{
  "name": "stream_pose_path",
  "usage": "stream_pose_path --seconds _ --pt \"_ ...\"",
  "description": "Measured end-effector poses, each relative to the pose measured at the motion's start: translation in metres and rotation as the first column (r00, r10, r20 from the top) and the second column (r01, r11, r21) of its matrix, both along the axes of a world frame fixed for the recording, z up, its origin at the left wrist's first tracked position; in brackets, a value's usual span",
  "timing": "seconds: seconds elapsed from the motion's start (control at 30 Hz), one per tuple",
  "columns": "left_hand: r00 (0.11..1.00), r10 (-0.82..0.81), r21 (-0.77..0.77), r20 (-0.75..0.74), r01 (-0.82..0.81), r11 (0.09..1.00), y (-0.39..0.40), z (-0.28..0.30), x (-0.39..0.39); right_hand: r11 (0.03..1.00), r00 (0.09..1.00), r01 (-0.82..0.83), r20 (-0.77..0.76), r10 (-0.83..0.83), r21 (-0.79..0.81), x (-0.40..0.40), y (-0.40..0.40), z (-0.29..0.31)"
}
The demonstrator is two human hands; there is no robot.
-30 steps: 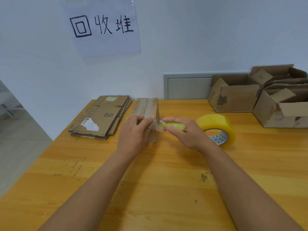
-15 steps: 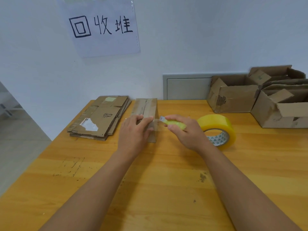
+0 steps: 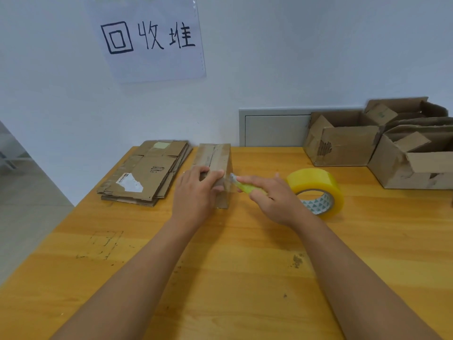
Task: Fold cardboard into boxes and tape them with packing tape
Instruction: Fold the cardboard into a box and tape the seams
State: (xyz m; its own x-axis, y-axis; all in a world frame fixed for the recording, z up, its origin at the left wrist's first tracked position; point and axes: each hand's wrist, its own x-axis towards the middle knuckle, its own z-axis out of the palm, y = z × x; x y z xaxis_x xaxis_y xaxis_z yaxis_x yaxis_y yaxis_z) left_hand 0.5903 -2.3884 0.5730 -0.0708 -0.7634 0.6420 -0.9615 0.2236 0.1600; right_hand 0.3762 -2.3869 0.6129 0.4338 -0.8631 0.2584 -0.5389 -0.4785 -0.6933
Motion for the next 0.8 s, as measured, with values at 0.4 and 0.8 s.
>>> stream_pose_path --seconds 0.4,0.8 --pt "1.000 -0.018 0.063 -0.023 0.019 0.998 0.004 0.007 0.000 0.996 0.916 -0.037 0.401 0.001 0.084 -0.007 0.000 -0.002" --pt "0.998 -0.062 0.142 -0.002 0.062 0.988 0.011 0.019 0.004 0.813 0.965 -0.240 0.223 0.139 0.531 -0.022 0.044 -0.019"
